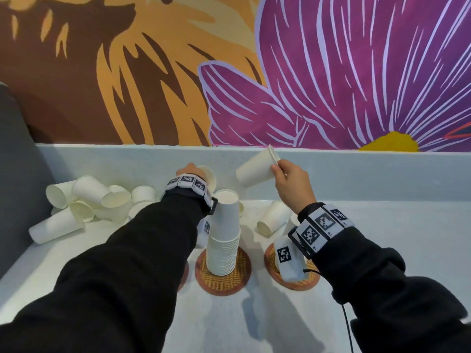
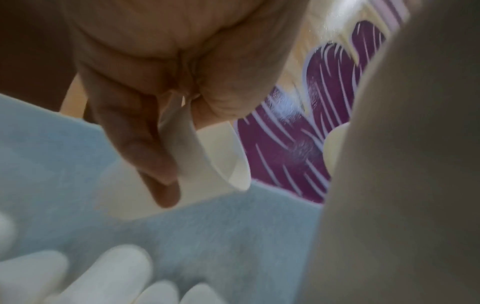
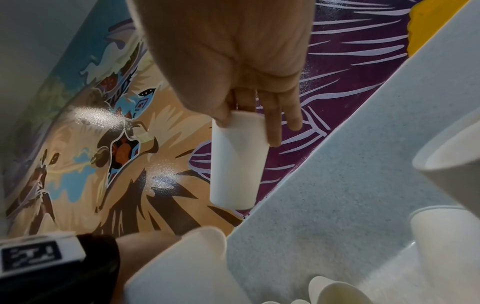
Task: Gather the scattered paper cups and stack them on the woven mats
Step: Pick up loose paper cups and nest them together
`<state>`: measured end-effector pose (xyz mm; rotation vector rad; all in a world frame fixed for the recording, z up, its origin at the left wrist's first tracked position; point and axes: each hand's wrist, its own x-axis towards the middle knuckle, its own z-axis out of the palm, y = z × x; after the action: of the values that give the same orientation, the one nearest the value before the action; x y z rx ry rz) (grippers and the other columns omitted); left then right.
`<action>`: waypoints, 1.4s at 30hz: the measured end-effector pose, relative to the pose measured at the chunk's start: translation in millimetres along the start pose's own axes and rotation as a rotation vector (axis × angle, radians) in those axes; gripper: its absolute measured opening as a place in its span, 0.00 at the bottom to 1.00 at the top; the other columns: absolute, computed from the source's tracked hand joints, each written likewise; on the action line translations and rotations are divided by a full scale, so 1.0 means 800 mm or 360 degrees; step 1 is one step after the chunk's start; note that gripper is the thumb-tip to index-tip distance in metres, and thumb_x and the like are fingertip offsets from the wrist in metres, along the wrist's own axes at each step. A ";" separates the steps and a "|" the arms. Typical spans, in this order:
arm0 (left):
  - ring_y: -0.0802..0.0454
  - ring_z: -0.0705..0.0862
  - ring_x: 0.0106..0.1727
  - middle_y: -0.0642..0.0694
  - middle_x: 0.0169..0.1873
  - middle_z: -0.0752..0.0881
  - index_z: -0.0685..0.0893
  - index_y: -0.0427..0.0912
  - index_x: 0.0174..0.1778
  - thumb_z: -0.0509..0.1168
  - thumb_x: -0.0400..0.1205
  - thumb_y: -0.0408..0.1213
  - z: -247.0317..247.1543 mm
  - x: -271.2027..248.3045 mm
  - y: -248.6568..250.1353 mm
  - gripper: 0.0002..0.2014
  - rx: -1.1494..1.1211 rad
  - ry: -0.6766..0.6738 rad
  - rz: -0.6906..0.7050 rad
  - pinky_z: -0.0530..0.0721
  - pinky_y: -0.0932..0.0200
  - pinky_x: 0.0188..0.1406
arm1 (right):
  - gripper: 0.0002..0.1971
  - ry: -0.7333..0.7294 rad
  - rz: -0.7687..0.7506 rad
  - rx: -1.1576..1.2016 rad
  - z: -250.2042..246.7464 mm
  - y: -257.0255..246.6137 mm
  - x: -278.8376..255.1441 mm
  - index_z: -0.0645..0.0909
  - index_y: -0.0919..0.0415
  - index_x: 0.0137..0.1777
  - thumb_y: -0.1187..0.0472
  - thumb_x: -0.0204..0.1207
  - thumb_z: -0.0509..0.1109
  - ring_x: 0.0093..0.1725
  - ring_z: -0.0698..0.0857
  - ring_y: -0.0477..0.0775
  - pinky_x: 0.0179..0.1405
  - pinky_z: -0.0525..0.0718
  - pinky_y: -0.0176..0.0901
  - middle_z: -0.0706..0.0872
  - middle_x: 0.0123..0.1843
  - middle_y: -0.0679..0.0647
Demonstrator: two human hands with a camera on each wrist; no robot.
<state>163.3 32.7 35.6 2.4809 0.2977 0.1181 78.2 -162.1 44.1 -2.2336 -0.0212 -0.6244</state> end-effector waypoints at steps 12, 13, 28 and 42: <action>0.35 0.76 0.63 0.41 0.65 0.72 0.74 0.52 0.71 0.49 0.83 0.22 -0.116 -0.062 0.082 0.26 -0.0995 -0.0075 0.0446 0.88 0.41 0.50 | 0.12 0.0313 0.0362 0.0832 -0.017 -0.029 -0.004 0.74 0.66 0.57 0.62 0.85 0.50 0.49 0.88 0.62 0.44 0.86 0.46 0.82 0.58 0.64; 0.36 0.76 0.61 0.42 0.64 0.71 0.74 0.52 0.71 0.49 0.83 0.22 -0.121 -0.068 0.087 0.26 -0.0960 -0.0113 0.0536 0.88 0.41 0.49 | 0.14 0.0306 0.0470 0.0992 -0.020 -0.032 -0.004 0.71 0.67 0.63 0.63 0.86 0.49 0.46 0.89 0.61 0.42 0.87 0.45 0.81 0.60 0.65; 0.46 0.81 0.56 0.47 0.62 0.77 0.72 0.58 0.56 0.70 0.73 0.50 -0.071 -0.154 0.085 0.19 -0.0945 -0.1163 0.0835 0.83 0.48 0.52 | 0.20 0.0139 0.0761 0.1313 -0.026 -0.044 -0.015 0.69 0.75 0.71 0.65 0.83 0.59 0.42 0.83 0.57 0.32 0.85 0.46 0.82 0.52 0.64; 0.48 0.81 0.55 0.47 0.57 0.76 0.66 0.54 0.63 0.76 0.72 0.38 -0.065 -0.150 0.119 0.29 -0.2023 0.0062 0.0552 0.84 0.43 0.59 | 0.12 0.0433 0.0675 0.1593 -0.088 -0.027 -0.044 0.65 0.64 0.64 0.62 0.87 0.45 0.34 0.90 0.55 0.40 0.90 0.48 0.80 0.58 0.64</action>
<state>56.2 -40.2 132.7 1.2374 -0.1786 0.3650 12.8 -190.7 83.1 -1.1288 0.2242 -0.5104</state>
